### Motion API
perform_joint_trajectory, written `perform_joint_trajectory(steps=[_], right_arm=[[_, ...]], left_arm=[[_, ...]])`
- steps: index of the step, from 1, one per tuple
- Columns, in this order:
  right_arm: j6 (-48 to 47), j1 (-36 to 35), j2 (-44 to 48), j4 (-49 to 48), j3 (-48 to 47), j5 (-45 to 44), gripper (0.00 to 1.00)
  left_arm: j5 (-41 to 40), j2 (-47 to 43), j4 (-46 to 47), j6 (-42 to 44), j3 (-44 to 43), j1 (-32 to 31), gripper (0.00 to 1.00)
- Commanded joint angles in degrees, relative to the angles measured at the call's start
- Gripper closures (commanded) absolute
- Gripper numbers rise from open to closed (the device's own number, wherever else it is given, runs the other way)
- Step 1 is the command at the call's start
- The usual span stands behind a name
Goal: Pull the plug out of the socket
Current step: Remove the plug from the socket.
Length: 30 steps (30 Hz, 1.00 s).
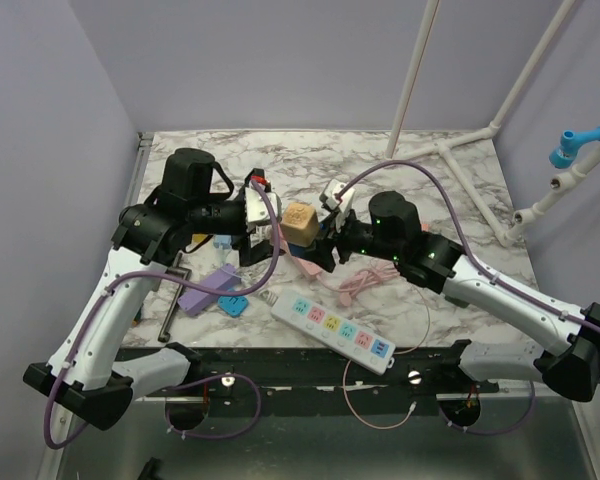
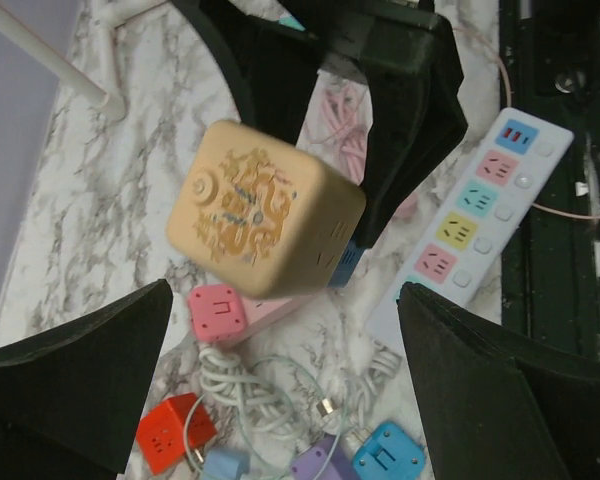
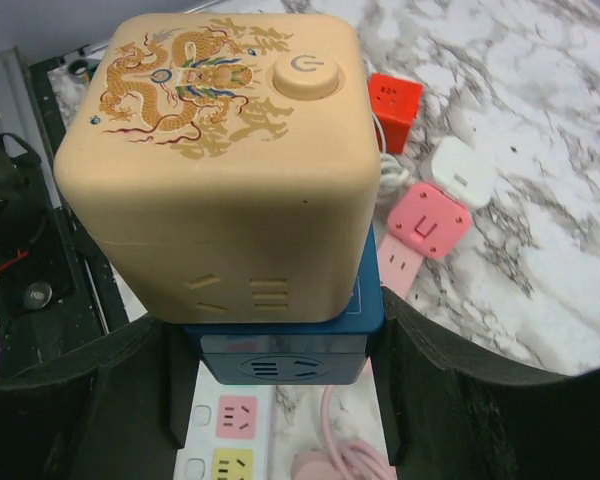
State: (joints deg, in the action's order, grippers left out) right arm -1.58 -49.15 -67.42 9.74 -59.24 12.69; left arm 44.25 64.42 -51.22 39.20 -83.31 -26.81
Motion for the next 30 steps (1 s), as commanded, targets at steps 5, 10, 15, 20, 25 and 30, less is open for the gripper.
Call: perform_joint_trajectory(steps=[5, 10, 15, 20, 25, 30], right_arm=[[-11.53, -6.82, -4.30, 1.56, -7.43, -0.30, 0.99], [-15.13, -10.66, -5.71, 3.64, -9.33, -3.91, 0.99], [-16.66, -12.39, -6.36, 3.18, -10.54, -5.95, 0.99], [-16.69, -12.38, -5.27, 1.19, -9.25, -7.44, 0.99], [-15.70, -12.43, -5.36, 0.82, -8.83, -7.13, 0.99], [-14.99, -12.47, -5.44, 0.08, -8.05, -7.91, 0.99]], left_arm=[[11.49, 0.24, -7.14, 6.22, 0.71, 0.62, 0.02], [10.25, 1.62, -9.74, 8.72, -0.14, 0.88, 0.02], [12.17, 2.99, -17.25, 15.73, -0.58, 0.88, 0.02], [12.53, 4.72, -22.49, 21.47, -2.52, 0.89, 0.02], [11.90, 5.89, -22.21, 22.29, -4.18, 0.79, 0.09], [11.85, 7.25, -21.81, 20.76, -7.12, 0.62, 0.59]])
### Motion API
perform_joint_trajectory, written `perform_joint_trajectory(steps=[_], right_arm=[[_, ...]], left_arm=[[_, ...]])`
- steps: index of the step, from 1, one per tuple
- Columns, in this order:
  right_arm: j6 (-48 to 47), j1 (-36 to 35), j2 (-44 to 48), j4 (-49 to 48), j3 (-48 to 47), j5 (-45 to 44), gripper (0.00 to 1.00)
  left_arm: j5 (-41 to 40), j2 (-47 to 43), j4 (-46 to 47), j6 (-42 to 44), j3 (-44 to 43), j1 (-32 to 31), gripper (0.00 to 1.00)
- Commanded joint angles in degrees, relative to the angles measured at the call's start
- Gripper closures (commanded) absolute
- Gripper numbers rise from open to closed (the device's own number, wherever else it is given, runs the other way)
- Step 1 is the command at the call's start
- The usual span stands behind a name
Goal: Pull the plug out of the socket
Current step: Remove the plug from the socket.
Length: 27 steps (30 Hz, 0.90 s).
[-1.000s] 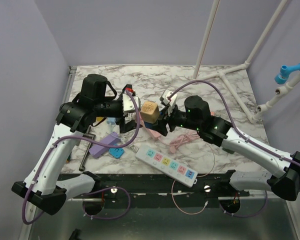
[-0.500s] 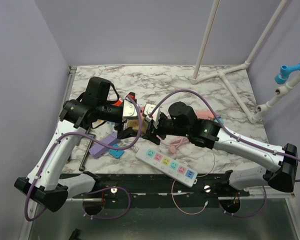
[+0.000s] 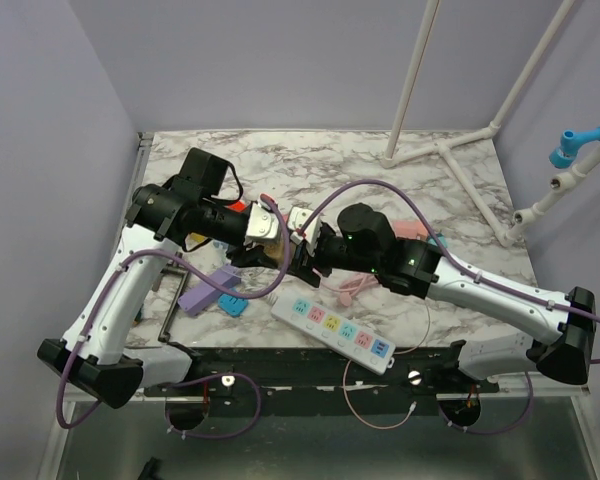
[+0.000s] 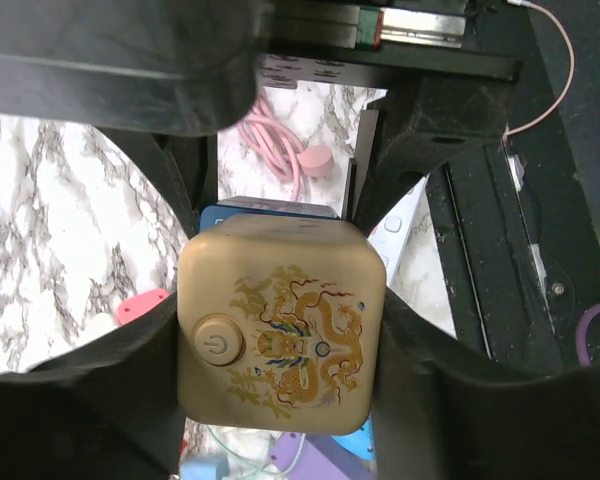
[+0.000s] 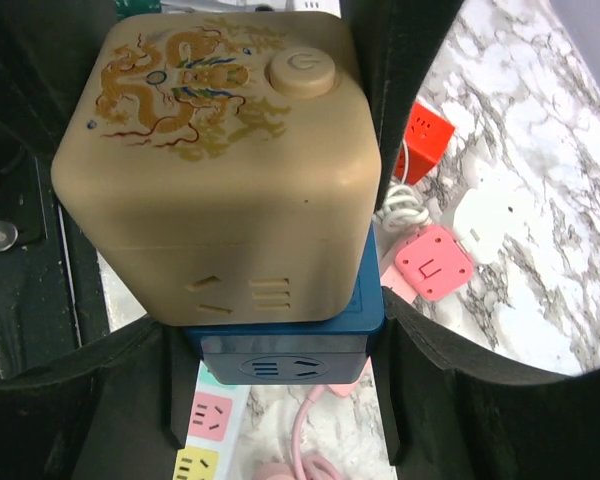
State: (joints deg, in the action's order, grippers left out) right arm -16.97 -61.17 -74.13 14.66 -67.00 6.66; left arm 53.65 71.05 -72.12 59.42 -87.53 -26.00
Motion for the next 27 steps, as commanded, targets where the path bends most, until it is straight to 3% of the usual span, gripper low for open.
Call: perform_joint_trajectory(steps=[1, 4, 6, 9, 15, 27], right_arm=[[0.58, -0.44, 1.32, -5.05, -0.20, -2.15, 0.98], [1.31, -0.48, 1.40, -5.75, 0.26, -2.76, 0.85], [1.88, -0.49, 1.92, -7.45, 1.16, -2.94, 0.70], [2.64, -0.45, 3.65, -11.21, 3.72, -3.05, 0.39], [3.77, -0.47, 9.77, -22.00, 12.30, -3.95, 0.00], [3.82, -0.51, 12.93, -26.15, 17.03, 1.51, 0.00]], left_arm=[[2.66, 0.37, -0.21, 0.23, -2.82, -0.19, 0.68], [2.96, -0.95, 2.54, -1.47, -1.33, -0.49, 0.98], [2.90, -1.52, 3.20, -2.10, -0.49, -0.80, 1.00], [3.27, -1.59, 3.19, -2.87, -0.52, -0.89, 1.00], [4.16, -2.61, 3.99, -4.93, -2.13, -0.90, 1.00], [6.67, -4.48, 4.38, -6.34, -3.74, -0.90, 1.00]])
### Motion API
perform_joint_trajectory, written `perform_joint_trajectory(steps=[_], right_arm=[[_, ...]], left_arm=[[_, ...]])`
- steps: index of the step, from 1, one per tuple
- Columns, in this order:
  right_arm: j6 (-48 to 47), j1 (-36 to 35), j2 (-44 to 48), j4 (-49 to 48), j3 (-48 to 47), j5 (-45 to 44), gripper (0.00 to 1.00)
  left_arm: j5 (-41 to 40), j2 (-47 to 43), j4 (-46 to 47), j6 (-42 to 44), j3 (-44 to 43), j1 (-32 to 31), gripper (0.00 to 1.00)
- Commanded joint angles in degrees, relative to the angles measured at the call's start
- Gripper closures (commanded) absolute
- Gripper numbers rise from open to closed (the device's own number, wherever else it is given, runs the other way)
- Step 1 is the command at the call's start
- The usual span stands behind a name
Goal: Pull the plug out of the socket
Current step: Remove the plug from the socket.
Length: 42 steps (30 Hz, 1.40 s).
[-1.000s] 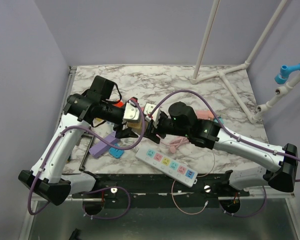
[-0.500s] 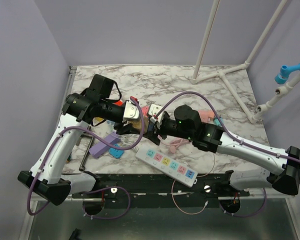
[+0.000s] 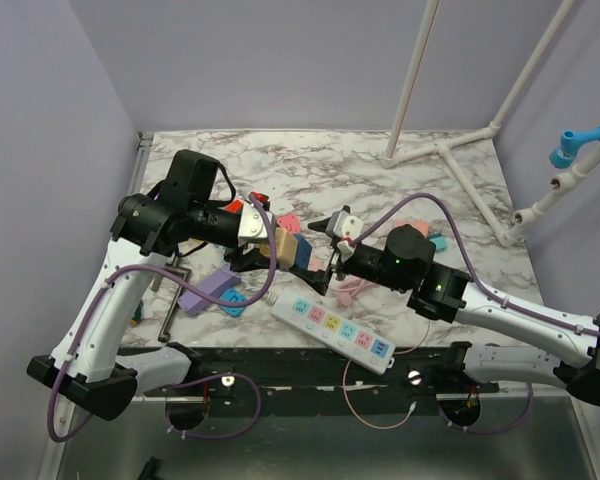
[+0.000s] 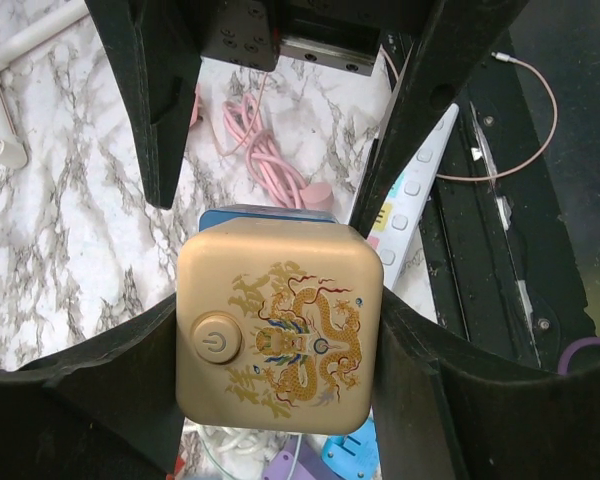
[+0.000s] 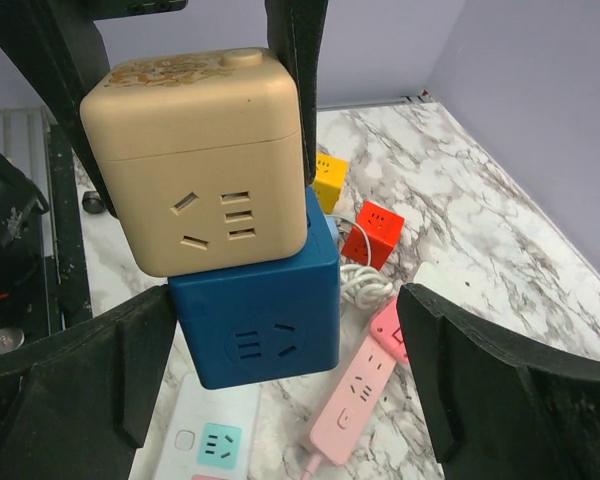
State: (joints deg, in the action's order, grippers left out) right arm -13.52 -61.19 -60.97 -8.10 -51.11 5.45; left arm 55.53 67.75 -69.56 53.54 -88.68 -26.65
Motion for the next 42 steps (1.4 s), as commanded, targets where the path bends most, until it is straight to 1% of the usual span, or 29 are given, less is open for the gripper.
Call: perform_joint_trajectory(steps=[1, 10, 13, 16, 18, 21, 23, 28, 30, 34, 36, 42], right_arm=[[0.06, -0.49, -0.54, -3.87, 1.16, 3.13, 0.00], [-1.33, -0.46, -4.13, -10.45, 1.53, 7.71, 0.00], [-1.06, -0.44, -5.50, -12.18, 1.62, 7.74, 0.00], [-0.77, -0.49, -5.05, -14.90, 2.54, 7.64, 0.06], [-0.42, -0.49, -4.32, -15.47, 2.31, 8.27, 0.17], [0.20, -0.44, -3.35, -13.93, 0.84, 9.09, 0.45], [0.74, -0.47, -2.75, -12.33, 0.17, 9.44, 0.59], [1.40, -0.45, -1.62, -8.46, 0.28, 8.87, 0.85], [1.97, -0.42, -1.39, -7.22, 0.81, 7.84, 0.92], [1.22, -0.44, -0.56, -5.68, 4.93, 5.81, 0.95], [0.53, -0.50, -0.52, -4.07, 6.27, 3.88, 0.99], [-0.06, -0.47, 0.67, -4.00, 9.01, 0.51, 0.99]], left_arm=[[5.13, -1.15, 1.71, -0.45, -2.73, -0.23, 1.00], [7.57, -0.82, 1.63, -2.09, -4.98, -0.24, 1.00], [9.07, -0.65, 1.70, -2.90, -6.23, -0.23, 1.00], [10.50, -0.64, 1.56, -3.86, -6.85, -0.22, 1.00], [11.23, -0.77, 1.19, -3.81, -6.57, -0.24, 1.00], [10.89, -1.08, 0.74, -3.06, -5.74, -0.20, 1.00], [10.37, -1.29, 0.74, -2.80, -5.34, -0.24, 1.00], [9.59, -1.77, 1.30, -2.83, -4.68, -0.24, 1.00], [8.84, -1.83, 1.74, -3.26, -4.65, -0.24, 1.00], [8.12, -1.68, 1.50, -2.92, -6.06, -0.24, 1.00], [8.15, -1.27, 1.07, -2.62, -7.33, -0.24, 1.00], [8.55, -0.58, 0.39, -2.36, -9.04, -0.24, 1.00]])
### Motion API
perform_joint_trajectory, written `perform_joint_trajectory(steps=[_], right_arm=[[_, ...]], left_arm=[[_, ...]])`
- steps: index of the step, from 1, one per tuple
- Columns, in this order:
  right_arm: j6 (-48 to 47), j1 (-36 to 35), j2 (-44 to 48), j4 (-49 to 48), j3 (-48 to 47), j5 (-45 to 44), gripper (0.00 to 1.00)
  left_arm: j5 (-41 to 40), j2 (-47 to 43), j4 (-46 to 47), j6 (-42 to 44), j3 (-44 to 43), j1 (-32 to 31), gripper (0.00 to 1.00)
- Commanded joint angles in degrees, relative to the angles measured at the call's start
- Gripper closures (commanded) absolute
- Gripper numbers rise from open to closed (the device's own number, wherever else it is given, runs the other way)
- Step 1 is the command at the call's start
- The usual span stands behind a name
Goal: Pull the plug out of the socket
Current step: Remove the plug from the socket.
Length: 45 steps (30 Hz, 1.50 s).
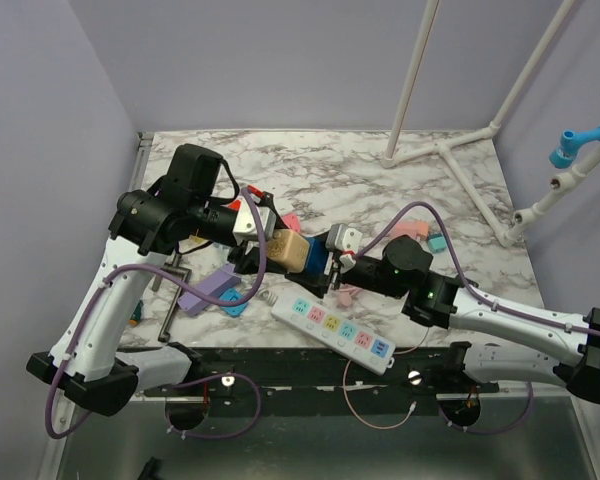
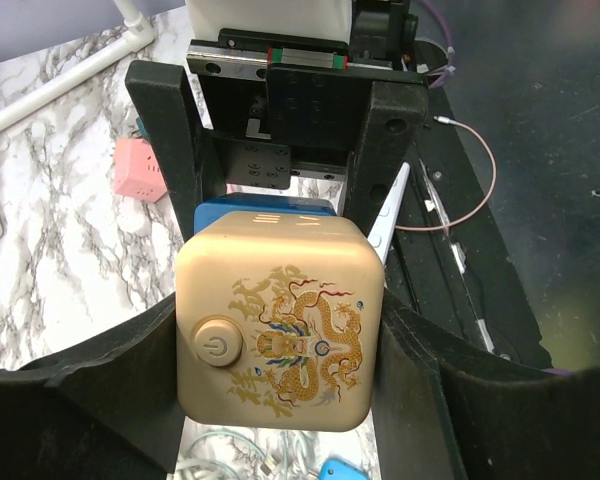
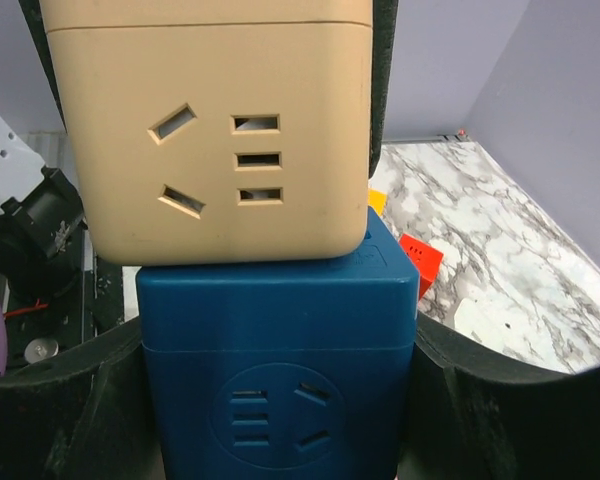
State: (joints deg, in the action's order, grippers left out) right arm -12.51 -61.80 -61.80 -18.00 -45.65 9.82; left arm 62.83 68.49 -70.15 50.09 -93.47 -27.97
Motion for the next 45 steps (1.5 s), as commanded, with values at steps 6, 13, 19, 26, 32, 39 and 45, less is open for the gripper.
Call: perform_joint_trajectory(steps=[6, 13, 19, 26, 32, 39, 45], right_arm=[[-0.92, 0.16, 1.25, 5.48, 5.16, -5.95, 0.99], [0.72, 0.19, 1.39, 3.57, 8.18, -9.53, 0.99], [1.74, 0.11, 2.19, 4.01, 10.64, -11.76, 0.99], [0.97, 0.12, 0.92, 5.35, 4.34, -10.18, 0.24], [0.74, 0.12, 0.63, 4.56, 0.61, -7.36, 0.00], [-0.14, 0.12, 2.47, 3.12, -1.70, -3.50, 0.00], [-1.02, 0.14, 4.77, 5.77, -5.22, -0.42, 0.00]], left_arm=[[1.64, -0.66, 0.80, 0.13, -6.80, 1.16, 1.00], [2.93, -0.63, -0.85, -0.51, -10.29, 1.25, 1.00], [3.61, -1.27, -1.64, -0.95, -11.83, 1.51, 1.00], [3.64, -1.62, -0.08, -0.59, -6.72, 1.53, 1.00], [2.57, -1.82, 0.80, -0.16, -5.49, 1.51, 1.00], [2.05, -2.02, 0.38, 0.81, -4.30, 1.51, 1.00], [1.15, -2.31, 0.47, 1.81, -2.47, 1.52, 1.00]])
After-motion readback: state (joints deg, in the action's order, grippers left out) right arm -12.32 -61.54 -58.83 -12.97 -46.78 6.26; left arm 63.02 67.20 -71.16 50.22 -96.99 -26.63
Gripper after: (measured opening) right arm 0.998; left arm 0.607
